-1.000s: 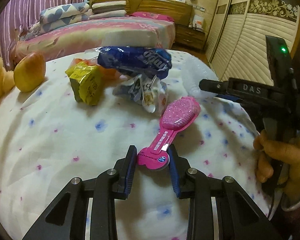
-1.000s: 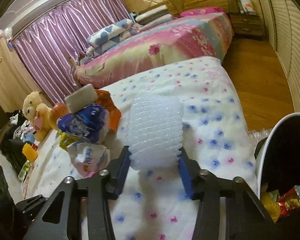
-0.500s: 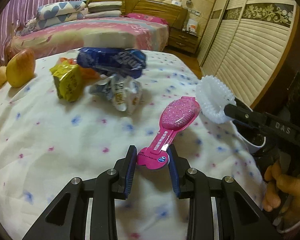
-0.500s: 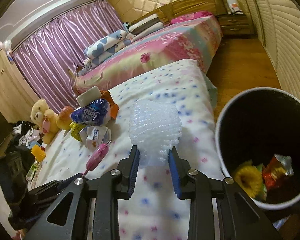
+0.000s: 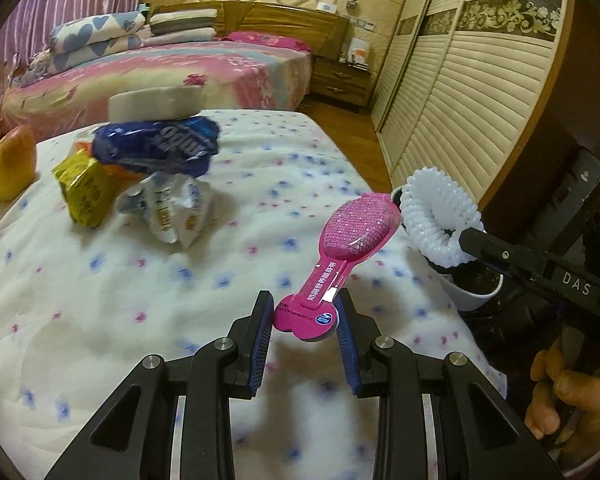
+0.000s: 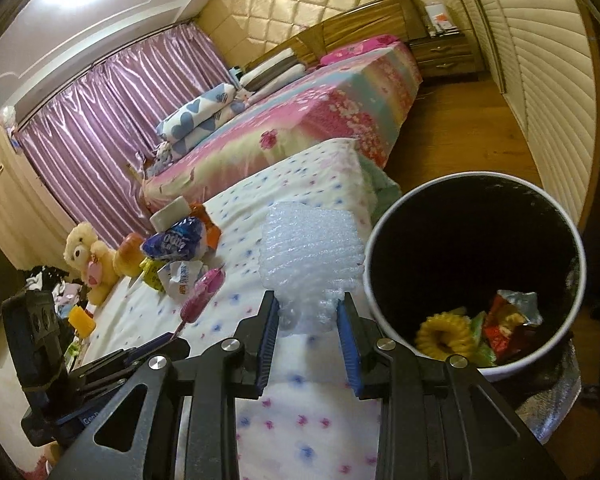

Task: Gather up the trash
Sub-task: 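Carry the hairbrush and white mesh over the black trash bin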

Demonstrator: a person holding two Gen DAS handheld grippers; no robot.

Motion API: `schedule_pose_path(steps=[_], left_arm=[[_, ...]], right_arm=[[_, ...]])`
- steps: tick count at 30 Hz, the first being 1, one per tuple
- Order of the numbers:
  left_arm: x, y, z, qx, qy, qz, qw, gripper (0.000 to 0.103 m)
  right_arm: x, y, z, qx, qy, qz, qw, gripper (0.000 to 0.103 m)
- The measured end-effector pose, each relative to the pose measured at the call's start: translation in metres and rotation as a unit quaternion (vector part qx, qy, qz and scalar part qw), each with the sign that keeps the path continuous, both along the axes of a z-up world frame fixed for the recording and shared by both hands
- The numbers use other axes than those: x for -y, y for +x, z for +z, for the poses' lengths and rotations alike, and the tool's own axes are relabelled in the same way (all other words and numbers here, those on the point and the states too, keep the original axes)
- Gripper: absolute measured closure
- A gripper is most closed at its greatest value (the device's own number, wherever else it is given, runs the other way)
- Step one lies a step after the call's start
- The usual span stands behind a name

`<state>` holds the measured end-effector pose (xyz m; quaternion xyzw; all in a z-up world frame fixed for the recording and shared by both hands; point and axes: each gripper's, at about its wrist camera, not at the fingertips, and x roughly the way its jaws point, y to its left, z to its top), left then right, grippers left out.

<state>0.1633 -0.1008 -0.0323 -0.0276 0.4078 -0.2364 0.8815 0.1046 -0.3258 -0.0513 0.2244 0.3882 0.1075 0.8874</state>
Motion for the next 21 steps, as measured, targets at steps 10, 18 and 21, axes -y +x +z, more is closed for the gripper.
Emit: schedule_pose_path(steps=[10,18,21], left_arm=[[0.041,0.001,0.004,0.015,0.007,-0.037,0.9992,0.073],[0.069,0.007,0.001,0.02,0.014,-0.06,0.9979,0.073],[0.078,0.009,0.0,0.021,0.016,-0.065,0.9975,0.073]], right_arm=[[0.023,-0.013,0.0,0.001,0.003,-0.023,1.0,0.074],[0.043,-0.019,0.0,0.002,0.003,-0.043,0.999,0.074],[0.047,-0.02,-0.001,0.002,0.002,-0.048,0.999,0.074]])
